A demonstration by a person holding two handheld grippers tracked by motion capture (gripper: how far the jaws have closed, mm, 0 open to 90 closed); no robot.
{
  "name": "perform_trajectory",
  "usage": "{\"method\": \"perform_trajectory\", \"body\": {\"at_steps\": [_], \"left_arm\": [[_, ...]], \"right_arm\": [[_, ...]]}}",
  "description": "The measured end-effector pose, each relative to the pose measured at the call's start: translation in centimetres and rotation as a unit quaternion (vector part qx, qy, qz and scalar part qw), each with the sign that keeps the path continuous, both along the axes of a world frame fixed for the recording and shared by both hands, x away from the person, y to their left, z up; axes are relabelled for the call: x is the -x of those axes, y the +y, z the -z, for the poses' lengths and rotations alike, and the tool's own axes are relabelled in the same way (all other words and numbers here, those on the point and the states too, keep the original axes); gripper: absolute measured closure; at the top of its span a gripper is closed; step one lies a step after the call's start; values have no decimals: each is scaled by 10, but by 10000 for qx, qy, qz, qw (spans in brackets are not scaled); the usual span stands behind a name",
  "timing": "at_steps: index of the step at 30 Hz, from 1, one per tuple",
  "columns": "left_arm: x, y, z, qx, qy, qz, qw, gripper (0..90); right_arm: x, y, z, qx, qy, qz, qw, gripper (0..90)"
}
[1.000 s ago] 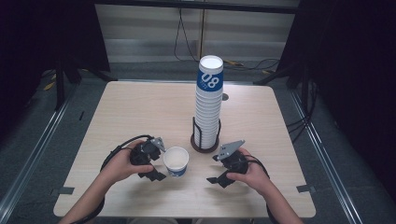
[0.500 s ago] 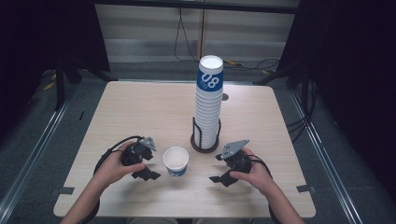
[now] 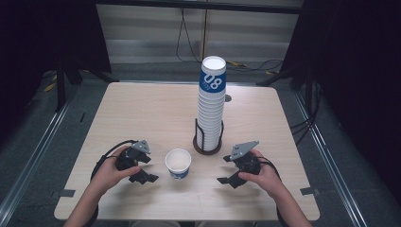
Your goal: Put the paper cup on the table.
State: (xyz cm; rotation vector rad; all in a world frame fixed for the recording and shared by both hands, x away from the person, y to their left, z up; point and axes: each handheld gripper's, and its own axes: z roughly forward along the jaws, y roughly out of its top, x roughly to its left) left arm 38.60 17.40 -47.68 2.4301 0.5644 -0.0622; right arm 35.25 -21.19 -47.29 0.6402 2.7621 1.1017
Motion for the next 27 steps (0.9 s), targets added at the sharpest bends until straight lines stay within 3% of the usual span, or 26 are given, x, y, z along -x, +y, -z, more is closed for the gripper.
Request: {"method": "perform_trajectory", "body": {"at_steps": [5, 6, 10, 27], "left_arm": [[0, 4, 2, -53, -48, -43, 10000, 165], [-1, 5, 3, 71, -38, -16, 10000, 165], [0, 7, 6, 155, -41, -73, 9998, 165], [1, 19, 12, 272, -190, -96, 9994, 165]], "right_arm": [[0, -4, -1, -8, 13, 24, 10000, 133], [0, -5, -1, 5, 7, 45, 10000, 133], [-1, -10, -1, -33, 12, 84, 10000, 133], [-4, -28, 2, -109, -22, 280, 9995, 133]]}}
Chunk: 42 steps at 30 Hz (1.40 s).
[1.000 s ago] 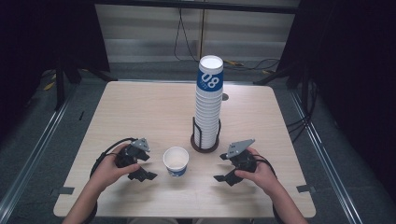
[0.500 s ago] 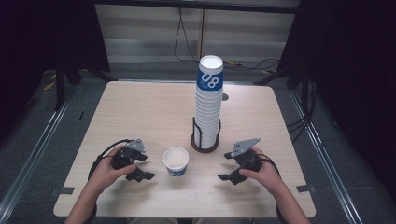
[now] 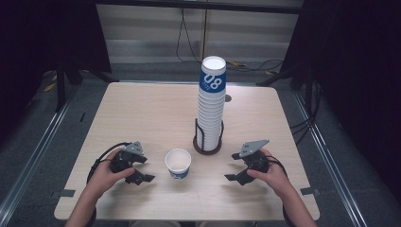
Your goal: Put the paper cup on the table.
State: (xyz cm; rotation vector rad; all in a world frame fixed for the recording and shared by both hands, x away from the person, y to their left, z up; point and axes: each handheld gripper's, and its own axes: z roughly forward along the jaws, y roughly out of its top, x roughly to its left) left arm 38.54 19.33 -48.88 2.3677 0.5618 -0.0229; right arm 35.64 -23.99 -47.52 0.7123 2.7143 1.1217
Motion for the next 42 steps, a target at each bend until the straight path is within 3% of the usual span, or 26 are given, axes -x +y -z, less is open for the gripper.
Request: {"method": "perform_trajectory", "body": {"at_steps": [4, 19, 42], "left_arm": [[1, 5, 0, 98, 8, -83, 9999, 165], [3, 22, 6, 106, -128, -278, 9995, 165], [4, 36, 14, 68, -307, -301, 9991, 165]], "right_arm": [[-1, -5, 0, -43, 3, 74, 10000, 133], [-3, -14, 3, -104, 3, 156, 9998, 134], [-4, -13, 8, -74, 45, 131, 9999, 134]]}}
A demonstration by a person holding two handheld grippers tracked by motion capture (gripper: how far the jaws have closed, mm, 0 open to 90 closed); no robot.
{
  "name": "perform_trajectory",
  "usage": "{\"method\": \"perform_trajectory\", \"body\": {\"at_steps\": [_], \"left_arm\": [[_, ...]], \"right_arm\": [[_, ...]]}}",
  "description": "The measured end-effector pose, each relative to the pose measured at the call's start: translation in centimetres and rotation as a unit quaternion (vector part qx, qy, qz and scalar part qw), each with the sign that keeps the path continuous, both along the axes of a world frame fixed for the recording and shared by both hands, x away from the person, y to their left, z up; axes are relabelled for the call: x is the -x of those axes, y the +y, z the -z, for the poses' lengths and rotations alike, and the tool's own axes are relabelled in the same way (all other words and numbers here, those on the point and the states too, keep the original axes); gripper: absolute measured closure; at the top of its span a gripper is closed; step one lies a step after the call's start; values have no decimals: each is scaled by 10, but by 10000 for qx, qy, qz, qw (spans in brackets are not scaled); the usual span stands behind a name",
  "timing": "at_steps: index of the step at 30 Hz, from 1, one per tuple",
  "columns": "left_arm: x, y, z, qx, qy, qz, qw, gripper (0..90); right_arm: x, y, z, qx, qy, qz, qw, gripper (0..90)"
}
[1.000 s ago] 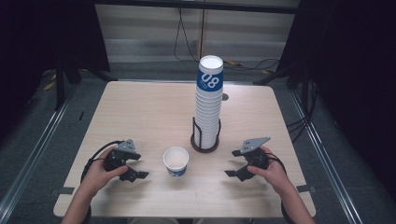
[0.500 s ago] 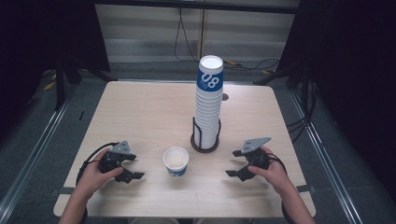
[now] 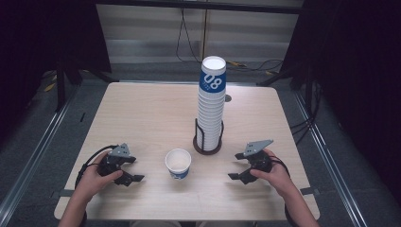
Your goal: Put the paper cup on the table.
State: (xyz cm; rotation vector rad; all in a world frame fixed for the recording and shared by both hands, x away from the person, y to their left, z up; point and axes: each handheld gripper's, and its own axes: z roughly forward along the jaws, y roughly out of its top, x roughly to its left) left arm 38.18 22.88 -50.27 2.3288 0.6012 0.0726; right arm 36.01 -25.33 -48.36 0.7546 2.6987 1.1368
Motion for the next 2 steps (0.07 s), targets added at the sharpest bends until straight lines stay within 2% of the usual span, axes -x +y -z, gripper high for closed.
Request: {"method": "perform_trajectory", "body": {"at_steps": [2], "left_arm": [[0, -1, 0, -6, -7, 21, 10000, 165]], "right_arm": [[1, 2, 0, -10, -8, 15, 10000, 134]]}}
